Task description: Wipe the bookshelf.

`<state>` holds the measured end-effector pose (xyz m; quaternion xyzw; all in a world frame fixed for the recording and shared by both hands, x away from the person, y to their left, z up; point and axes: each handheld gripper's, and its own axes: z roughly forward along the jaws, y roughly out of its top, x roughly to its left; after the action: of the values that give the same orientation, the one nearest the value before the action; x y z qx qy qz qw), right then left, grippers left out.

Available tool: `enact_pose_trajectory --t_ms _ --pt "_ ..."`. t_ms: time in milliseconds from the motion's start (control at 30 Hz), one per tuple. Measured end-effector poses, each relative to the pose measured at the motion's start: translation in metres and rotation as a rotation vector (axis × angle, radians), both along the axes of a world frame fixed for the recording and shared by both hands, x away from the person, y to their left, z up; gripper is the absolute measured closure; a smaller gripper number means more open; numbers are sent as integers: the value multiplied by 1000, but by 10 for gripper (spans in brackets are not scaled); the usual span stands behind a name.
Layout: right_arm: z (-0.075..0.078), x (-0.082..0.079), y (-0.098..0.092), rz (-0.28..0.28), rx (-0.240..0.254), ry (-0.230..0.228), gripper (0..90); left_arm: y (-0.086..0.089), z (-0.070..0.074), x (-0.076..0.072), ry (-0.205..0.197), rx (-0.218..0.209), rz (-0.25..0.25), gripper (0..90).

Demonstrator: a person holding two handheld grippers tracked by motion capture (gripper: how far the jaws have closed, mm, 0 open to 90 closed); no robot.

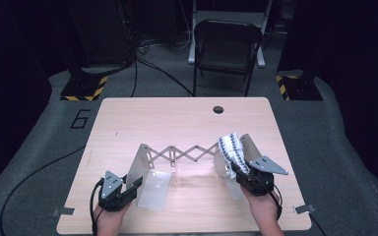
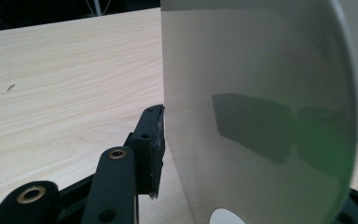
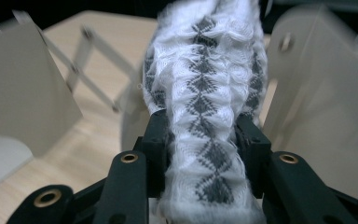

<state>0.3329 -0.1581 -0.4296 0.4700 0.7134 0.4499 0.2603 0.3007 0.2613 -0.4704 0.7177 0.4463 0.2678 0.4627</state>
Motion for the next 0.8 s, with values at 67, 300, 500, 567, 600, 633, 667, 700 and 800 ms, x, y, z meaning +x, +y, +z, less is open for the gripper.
enact_pose_trajectory --t_ms 67,300,500,567,600,633,667,700,800 --pt "-9 2 0 -1 -1 25 626 0 0 0 0 1 -1 570" --pt "-55 3 2 -1 -73 159 630 -1 -1 1 -10 2 3 570" --pt "-15 1 1 8 -6 56 627 -1 -1 1 -11 3 4 570" --pt "2 -3 1 18 22 8 625 0 -1 1 -12 0 4 570" --pt "8 -5 1 21 23 -20 625 -1 -1 1 -13 -2 5 570" --pt "13 -7 1 25 28 -34 624 -1 -1 1 -16 -3 7 570" --pt "16 -8 1 29 27 -46 624 -1 -1 1 -16 -4 7 570" --pt "16 -7 1 35 26 -46 622 -1 -1 1 -16 -3 7 570" --pt "3 -3 0 53 19 18 623 -1 -1 1 -15 -3 7 570"
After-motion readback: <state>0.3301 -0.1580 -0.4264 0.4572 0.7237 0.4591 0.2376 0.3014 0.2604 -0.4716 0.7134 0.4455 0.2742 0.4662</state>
